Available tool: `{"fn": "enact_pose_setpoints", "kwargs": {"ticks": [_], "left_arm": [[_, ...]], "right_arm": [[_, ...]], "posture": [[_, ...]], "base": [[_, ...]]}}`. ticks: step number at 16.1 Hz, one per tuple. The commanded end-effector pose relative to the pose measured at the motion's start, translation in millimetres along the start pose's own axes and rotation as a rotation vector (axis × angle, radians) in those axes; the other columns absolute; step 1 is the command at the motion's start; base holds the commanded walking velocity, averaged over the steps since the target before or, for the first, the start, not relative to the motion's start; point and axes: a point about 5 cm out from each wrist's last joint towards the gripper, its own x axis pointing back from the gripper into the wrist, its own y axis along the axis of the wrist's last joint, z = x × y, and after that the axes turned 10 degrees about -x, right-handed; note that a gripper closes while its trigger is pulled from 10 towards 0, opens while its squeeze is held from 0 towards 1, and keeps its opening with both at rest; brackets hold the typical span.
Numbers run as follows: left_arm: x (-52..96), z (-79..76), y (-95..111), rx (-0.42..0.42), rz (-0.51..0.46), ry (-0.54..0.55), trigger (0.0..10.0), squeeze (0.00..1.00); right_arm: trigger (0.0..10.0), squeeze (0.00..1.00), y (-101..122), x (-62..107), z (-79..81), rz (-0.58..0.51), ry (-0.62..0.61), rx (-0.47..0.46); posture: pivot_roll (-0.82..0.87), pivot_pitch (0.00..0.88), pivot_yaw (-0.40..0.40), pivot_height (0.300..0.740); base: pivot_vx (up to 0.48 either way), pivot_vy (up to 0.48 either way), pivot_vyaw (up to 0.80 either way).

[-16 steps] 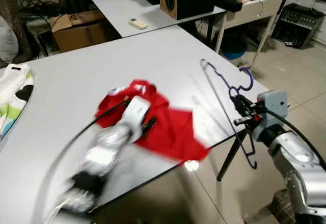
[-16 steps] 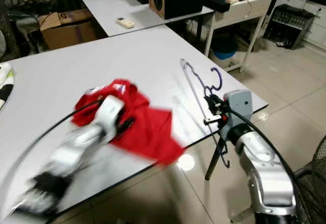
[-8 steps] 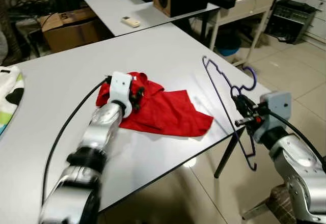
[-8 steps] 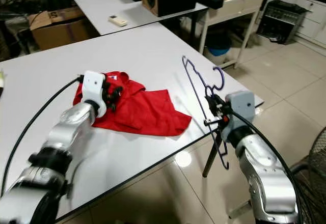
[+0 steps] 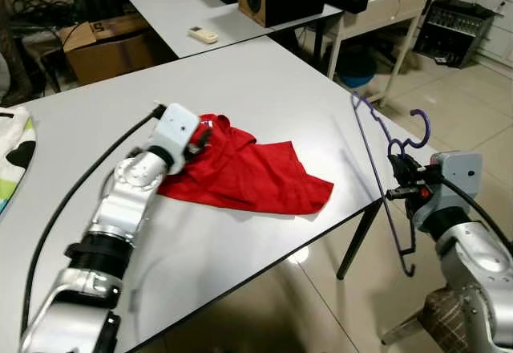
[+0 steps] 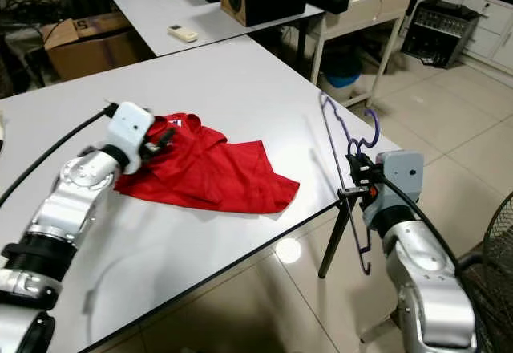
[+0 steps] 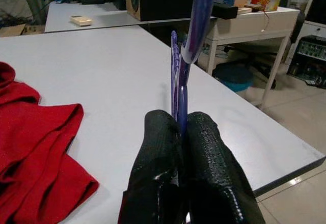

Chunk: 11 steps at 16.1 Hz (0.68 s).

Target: Hang hanger

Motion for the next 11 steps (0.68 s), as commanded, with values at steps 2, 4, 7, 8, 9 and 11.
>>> {"fn": "enact_pose_setpoints", "kwargs": {"ticks": [2, 4, 7, 8, 9, 11], "left_arm": [[-1.8, -9.0, -8.1, -0.048, 0.053, -0.075, 10.0, 0.0], [-1.0, -12.5, -20.2, -0.17, 0.127, -0.094, 10.0, 0.0], [-1.2, -9.8, -28.5, -0.175, 0.168, -0.07, 0.0, 0.0], [-0.9, -6.7, -29.9, -0.168, 0.178, -0.047, 0.0, 0.0], [-0.7, -5.6, -30.3, -0.163, 0.179, -0.04, 0.0, 0.0], [0.3, -4.9, -32.2, -0.152, 0.183, -0.028, 0.0, 0.0]], "right_arm": [[10.0, 0.0, -1.7, -0.1, 4.4, 0.001, -0.003, -0.007], [10.0, 0.0, -3.7, 1.6, 4.6, 0.0, -0.019, -0.021], [10.0, 0.0, -16.1, 5.5, 0.1, 0.047, -0.073, -0.005], [10.0, 0.0, -22.7, 8.6, -6.0, 0.074, -0.12, 0.021], [10.0, 0.0, -23.2, 9.9, -9.3, 0.073, -0.14, 0.018], [10.0, 0.0, -22.9, 9.8, -13.4, 0.076, -0.148, 0.025]], "posture": [[-0.15, 0.0, 0.098, 0.74], [-0.16, 0.0, 0.108, 0.74], [-0.17, 0.0, 0.112, 0.74], [-0.17, 0.0, 0.106, 0.74], [-0.16, 0.0, 0.094, 0.74], [-0.16, 0.0, 0.078, 0.74]], "base": [[0.0, 0.0, 0.0], [0.0, 0.0, 0.0], [0.0, 0.0, 0.0], [0.0, 0.0, 0.0], [0.0, 0.0, 0.0], [0.0, 0.0, 0.0]]}}
